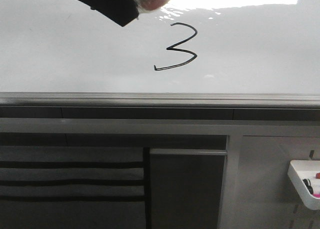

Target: Write number 3 on whiteboard

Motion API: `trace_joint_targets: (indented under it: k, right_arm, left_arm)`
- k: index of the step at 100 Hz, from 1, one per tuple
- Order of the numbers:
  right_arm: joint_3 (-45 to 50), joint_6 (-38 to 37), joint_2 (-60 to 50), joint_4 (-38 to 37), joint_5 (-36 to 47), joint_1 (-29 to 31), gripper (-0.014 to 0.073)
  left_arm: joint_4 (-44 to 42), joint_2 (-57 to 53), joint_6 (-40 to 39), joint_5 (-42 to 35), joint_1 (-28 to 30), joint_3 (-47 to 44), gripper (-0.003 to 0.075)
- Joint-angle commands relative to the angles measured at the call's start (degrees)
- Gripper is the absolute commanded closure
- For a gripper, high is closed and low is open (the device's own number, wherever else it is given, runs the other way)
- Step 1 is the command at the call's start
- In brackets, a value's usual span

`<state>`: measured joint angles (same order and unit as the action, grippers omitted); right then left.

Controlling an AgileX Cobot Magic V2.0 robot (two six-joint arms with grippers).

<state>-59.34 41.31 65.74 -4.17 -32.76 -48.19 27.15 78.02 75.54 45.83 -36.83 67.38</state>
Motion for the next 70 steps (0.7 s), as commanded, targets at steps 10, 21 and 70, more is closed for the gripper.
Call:
trace_joint_targets:
  k: [10, 21, 70]
  right_arm:
    - [-1.44, -2.54, -1.75, -0.52, 3.49, 0.90, 0.0368]
    - [-1.44, -6.11, -4.16, -0.52, 2.90, 3.44, 0.0297]
    - [-1.44, -13.98, -16.38, -0.52, -11.70, 18.22, 0.0293]
  left_arm:
    - [2.65, -1.62, -3.14, -2.75, 0.73, 2.01, 0.0739]
    - [2.65, -1.62, -7.12, -3.95, 3.28, 2.01, 0.0739]
    - [13.30, -1.62, -26.33, -29.57, 21.96, -12.19, 0.0739]
